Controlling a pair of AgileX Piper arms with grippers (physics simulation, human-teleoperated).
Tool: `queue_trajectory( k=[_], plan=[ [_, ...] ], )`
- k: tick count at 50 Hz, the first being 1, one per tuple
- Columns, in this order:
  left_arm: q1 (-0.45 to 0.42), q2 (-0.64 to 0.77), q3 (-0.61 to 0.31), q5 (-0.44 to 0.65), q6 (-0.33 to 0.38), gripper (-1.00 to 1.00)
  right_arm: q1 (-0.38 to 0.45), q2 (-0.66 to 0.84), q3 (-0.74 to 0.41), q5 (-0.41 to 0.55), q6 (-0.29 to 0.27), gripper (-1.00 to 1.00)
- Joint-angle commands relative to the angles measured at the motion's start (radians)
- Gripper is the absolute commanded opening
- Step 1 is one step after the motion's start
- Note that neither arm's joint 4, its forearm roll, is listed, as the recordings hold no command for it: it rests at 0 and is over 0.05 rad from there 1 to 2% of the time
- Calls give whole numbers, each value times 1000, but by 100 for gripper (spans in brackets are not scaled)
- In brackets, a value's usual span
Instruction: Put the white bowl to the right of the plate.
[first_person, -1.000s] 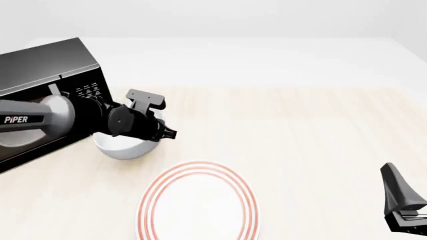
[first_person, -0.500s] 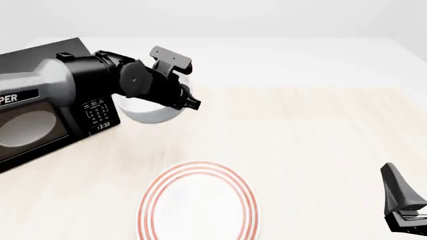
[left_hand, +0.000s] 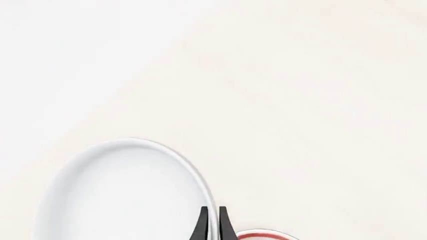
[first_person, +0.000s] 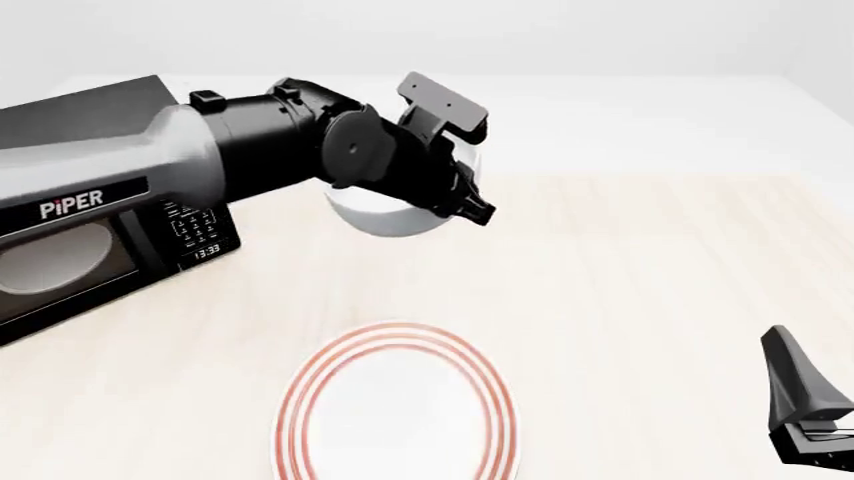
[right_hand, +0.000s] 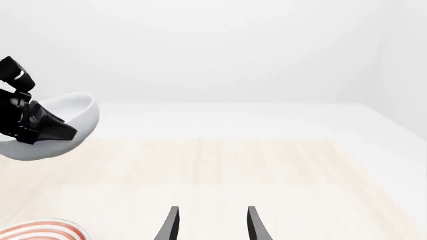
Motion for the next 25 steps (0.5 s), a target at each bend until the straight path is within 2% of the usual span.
queue_trajectory(
  k=[1,15,25],
  plan=[
    [-98,29,-41,-18,-34,-100,0,0,0,0,0,100],
    [-206,102,-90,-60,-70,-100,0,-1,0,1,0,100],
    [-259,89,-54,-112,-104,-100,0,-2,0,2,0,100]
  ],
)
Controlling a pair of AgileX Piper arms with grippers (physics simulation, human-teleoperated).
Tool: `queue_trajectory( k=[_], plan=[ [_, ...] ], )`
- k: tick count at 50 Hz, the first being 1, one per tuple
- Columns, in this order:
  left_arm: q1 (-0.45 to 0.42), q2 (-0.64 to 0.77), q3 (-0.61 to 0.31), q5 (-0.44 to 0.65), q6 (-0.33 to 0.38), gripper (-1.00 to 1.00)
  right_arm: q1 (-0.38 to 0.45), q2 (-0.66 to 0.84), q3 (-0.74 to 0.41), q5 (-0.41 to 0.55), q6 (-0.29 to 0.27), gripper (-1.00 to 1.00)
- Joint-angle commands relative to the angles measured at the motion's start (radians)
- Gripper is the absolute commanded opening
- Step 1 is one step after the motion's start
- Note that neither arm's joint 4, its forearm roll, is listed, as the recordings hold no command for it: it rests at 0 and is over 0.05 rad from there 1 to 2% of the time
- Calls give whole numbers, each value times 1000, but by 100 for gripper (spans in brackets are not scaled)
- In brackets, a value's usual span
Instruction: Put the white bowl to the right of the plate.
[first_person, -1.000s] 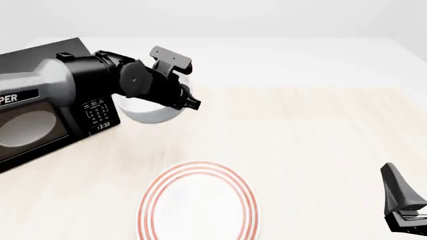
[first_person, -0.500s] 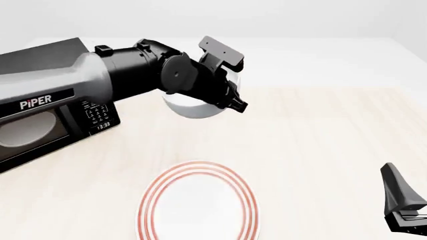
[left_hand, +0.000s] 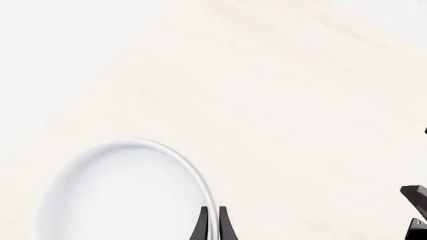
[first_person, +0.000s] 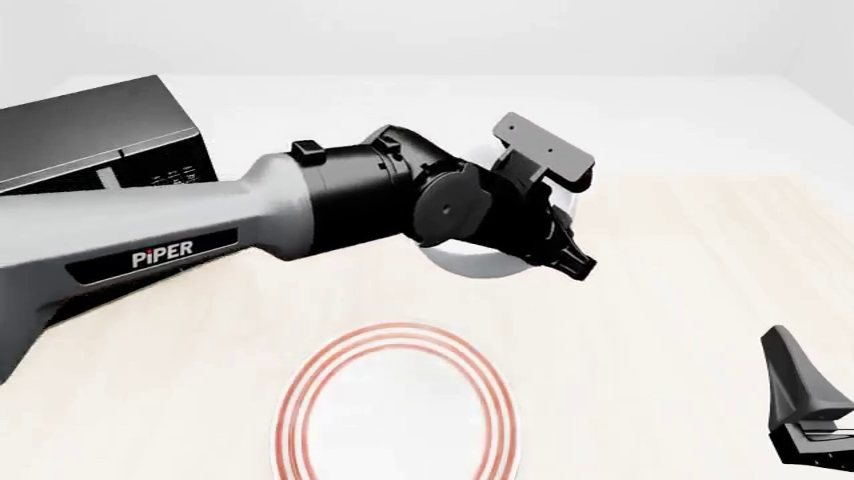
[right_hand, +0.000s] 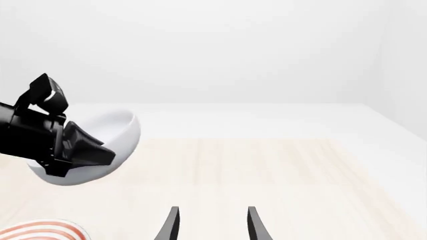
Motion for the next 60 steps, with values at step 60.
queue_trajectory(
  k=[60],
  plan=[
    [-281,122,131,-305,-164,-100,0,1,0,0,0,100]
  ],
)
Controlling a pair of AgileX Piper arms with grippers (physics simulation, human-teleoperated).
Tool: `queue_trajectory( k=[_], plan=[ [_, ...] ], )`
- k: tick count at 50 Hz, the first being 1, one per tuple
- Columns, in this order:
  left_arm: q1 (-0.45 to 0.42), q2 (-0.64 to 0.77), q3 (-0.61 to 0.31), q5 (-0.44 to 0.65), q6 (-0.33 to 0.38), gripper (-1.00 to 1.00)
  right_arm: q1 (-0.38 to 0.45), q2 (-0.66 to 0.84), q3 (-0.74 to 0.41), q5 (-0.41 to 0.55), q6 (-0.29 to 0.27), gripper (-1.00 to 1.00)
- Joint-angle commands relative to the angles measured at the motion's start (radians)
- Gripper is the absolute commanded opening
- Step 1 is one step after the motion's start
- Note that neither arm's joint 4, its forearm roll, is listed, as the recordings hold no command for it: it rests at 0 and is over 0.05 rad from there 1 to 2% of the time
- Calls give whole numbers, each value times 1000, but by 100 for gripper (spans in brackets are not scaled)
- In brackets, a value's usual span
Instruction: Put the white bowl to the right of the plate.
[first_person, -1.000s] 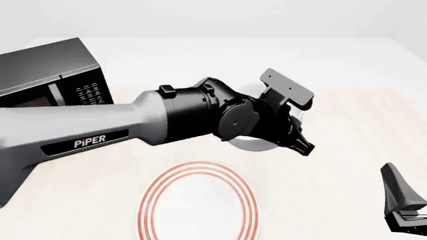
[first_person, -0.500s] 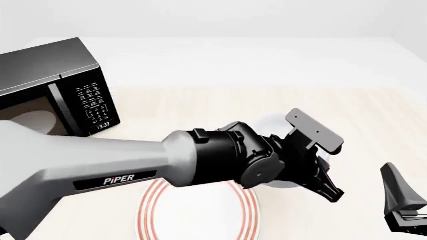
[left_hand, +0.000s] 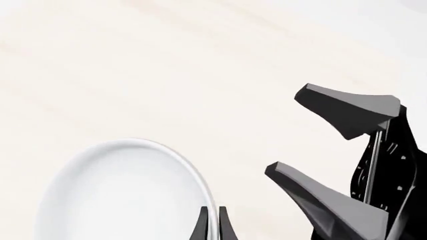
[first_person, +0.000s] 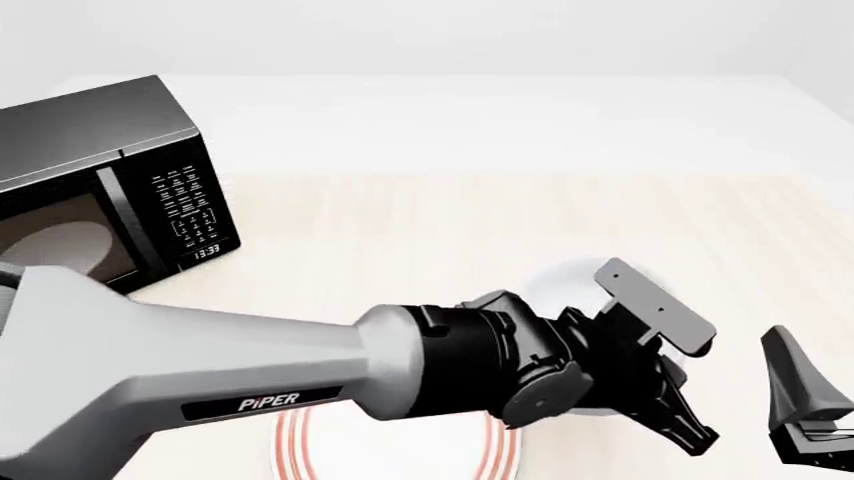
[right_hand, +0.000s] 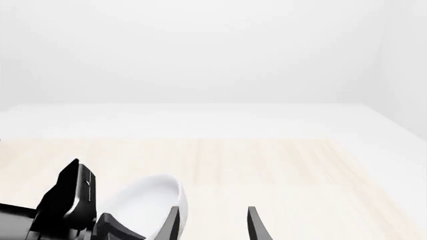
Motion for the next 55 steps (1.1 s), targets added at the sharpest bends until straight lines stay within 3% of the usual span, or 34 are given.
queue_trajectory(
  k=[1,55],
  plan=[
    [-10,13,6,-32,-8,-100,0,0,0,0,0,100],
    [-45,48,42,-127,-45,-100,0,1,0,-1,0,100]
  ],
)
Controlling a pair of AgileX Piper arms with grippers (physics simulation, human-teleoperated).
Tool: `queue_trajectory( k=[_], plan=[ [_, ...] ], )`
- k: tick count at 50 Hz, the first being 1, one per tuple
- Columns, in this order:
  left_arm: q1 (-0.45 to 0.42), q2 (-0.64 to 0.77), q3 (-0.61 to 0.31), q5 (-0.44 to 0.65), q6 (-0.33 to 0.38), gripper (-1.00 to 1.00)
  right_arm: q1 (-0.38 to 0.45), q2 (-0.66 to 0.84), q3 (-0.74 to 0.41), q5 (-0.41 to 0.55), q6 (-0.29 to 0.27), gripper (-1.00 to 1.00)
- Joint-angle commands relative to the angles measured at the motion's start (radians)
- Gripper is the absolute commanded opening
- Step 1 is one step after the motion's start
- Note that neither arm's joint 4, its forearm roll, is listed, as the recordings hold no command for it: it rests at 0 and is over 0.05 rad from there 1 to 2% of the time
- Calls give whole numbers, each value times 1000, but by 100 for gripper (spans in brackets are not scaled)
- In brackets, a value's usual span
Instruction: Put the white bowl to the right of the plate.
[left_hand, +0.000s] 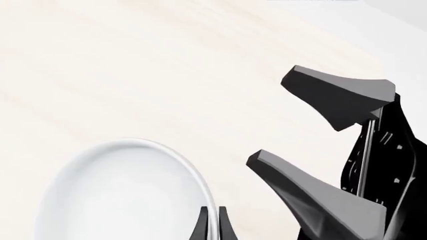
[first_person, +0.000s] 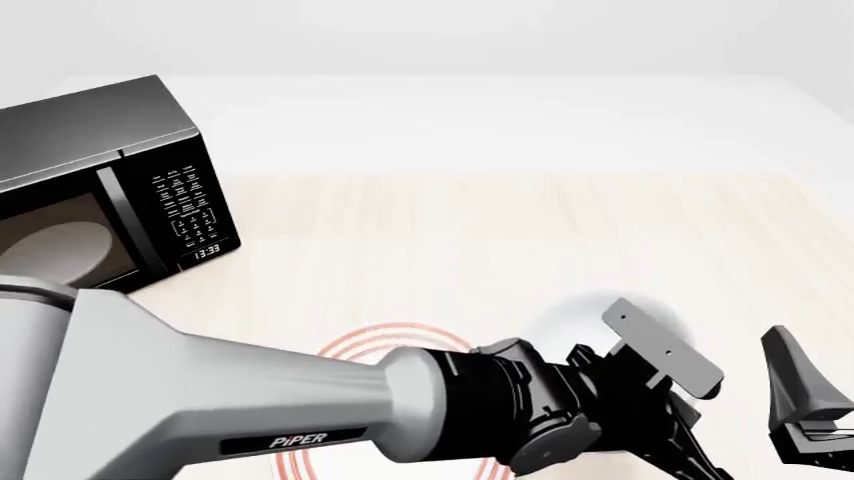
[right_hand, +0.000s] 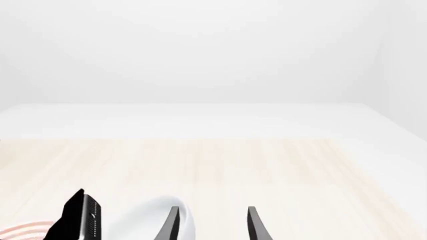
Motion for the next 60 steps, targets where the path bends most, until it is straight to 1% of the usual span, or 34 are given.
queue_trajectory(
  k=[1,16,24,42,60],
  plan=[
    [0,2,-5,-18,4,-100,0,0,0,0,0,100],
    [0,24,-10,-36,1,-100,0,-1,0,1,0,100],
    [18,45,-34,-31,8,-100,0,-1,0,1,0,100],
    [12,57,-23,-59,-4,-100,0,-2,0,2,0,100],
    [23,78,-21,-60,-15,-100,0,-2,0,2,0,100]
  ],
)
